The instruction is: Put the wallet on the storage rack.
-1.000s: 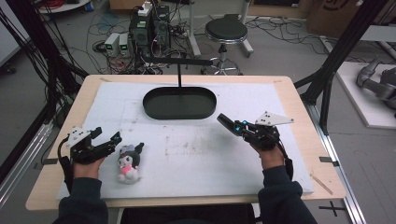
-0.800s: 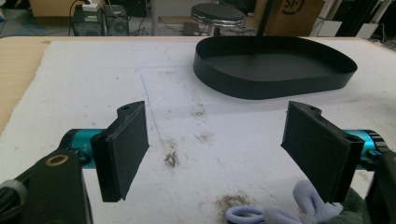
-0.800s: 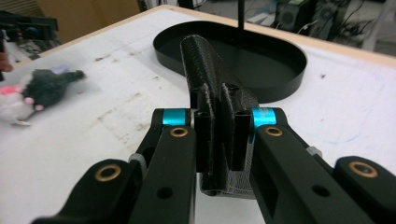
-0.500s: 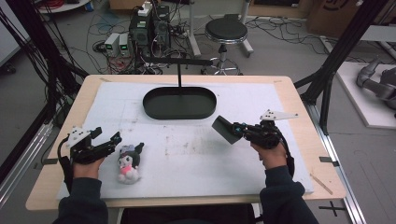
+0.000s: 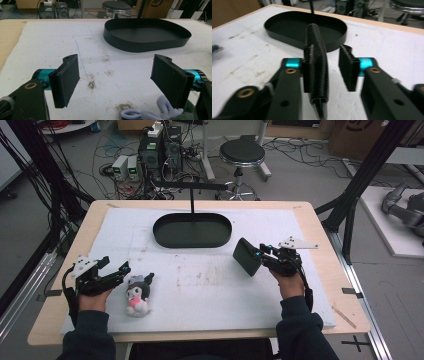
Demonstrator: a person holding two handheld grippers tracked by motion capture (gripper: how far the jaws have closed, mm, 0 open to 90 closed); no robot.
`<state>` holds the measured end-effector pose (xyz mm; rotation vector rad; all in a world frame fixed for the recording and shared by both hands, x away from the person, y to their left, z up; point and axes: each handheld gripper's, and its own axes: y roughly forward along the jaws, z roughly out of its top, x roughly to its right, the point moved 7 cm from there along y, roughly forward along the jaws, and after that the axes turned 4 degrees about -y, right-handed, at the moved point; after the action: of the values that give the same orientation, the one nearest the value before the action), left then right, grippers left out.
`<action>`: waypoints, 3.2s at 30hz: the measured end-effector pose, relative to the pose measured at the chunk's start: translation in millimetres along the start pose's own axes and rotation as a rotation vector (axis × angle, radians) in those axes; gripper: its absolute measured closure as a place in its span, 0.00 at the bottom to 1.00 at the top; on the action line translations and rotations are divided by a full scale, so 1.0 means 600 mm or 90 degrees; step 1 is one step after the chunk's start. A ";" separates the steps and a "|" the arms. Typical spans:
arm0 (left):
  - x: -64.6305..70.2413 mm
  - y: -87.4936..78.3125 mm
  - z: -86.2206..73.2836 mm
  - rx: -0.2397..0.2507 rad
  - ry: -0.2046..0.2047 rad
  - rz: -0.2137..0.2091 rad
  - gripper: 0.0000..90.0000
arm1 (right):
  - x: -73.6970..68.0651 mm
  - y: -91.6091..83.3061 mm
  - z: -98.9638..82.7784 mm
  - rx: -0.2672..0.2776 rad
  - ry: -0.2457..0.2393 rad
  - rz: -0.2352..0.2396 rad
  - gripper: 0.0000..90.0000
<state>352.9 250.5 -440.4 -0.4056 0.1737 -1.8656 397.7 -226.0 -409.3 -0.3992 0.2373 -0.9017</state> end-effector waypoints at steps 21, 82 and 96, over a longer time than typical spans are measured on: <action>0.001 0.001 0.000 -0.002 0.001 -0.002 0.25 | -0.014 0.026 -0.022 -0.040 -0.045 0.026 0.47; -0.004 0.002 -0.001 -0.002 -0.002 -0.010 0.25 | -0.089 0.252 0.148 -0.021 -0.175 0.026 0.87; -0.010 0.001 -0.001 0.001 -0.006 -0.011 0.25 | -0.046 0.330 0.126 -0.048 -0.177 -0.124 0.87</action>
<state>355.0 255.6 -442.1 -0.4156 0.1622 -1.8800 549.6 -76.0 -425.7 -0.6191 -0.0242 -1.0181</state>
